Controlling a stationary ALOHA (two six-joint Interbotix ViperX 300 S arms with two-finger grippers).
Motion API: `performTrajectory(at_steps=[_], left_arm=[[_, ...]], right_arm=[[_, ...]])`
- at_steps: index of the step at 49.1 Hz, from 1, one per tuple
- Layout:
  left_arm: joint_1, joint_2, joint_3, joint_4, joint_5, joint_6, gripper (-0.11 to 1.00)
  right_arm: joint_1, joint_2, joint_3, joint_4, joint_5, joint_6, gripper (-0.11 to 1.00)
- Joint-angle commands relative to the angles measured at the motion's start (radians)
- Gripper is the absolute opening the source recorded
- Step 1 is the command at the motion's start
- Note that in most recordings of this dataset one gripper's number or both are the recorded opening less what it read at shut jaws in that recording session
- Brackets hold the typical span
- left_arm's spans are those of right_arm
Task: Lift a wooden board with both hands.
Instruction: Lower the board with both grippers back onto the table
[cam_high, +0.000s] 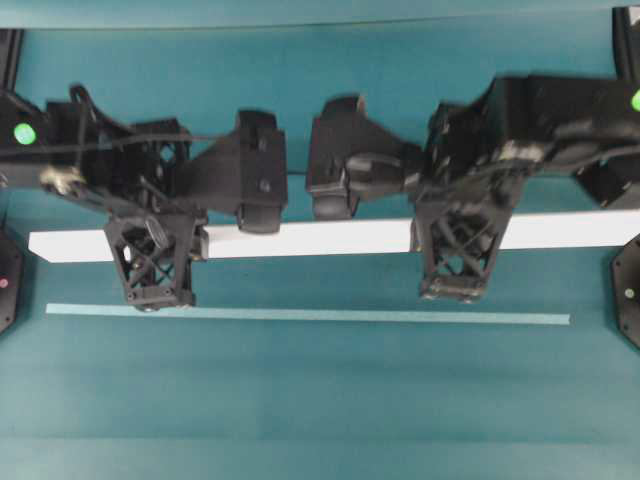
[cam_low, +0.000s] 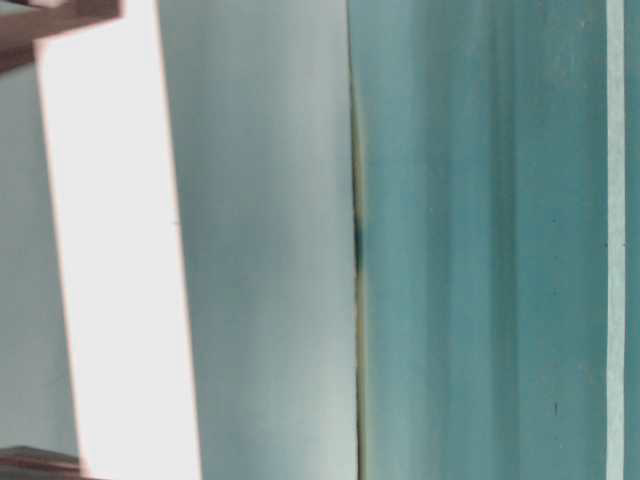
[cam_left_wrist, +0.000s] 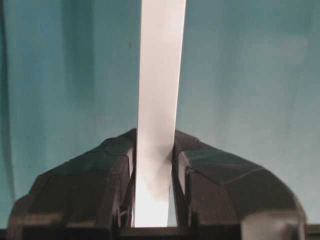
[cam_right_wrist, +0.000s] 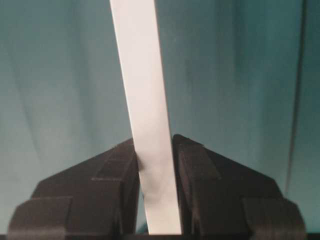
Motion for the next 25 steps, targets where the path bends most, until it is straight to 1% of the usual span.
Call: performTrajectory(at_steps=[1,6,13,17,25], left_arm=[[-0.002,-0.021,0.018,0.005,-0.038,-0.002,0.17],[0.0,-0.018,0.055,0.002,-0.072,0.0,0.17],[0.0,-0.009,0.097,0.002,-0.138,0.002,0.17],[0.002,0.005,0.117,0.005,-0.158,0.0,0.17],[0.003,0.038,0.143,0.005,-0.178,0.002,0.17]], right_arm=[[0.002,-0.002,0.066,0.0,-0.08,-0.002,0.21],[0.006,-0.002,0.14,0.003,-0.152,-0.002,0.21],[0.015,0.005,0.209,0.011,-0.236,-0.002,0.21],[0.017,0.009,0.229,0.011,-0.262,-0.006,0.21],[0.017,0.028,0.249,0.011,-0.291,-0.043,0.21]])
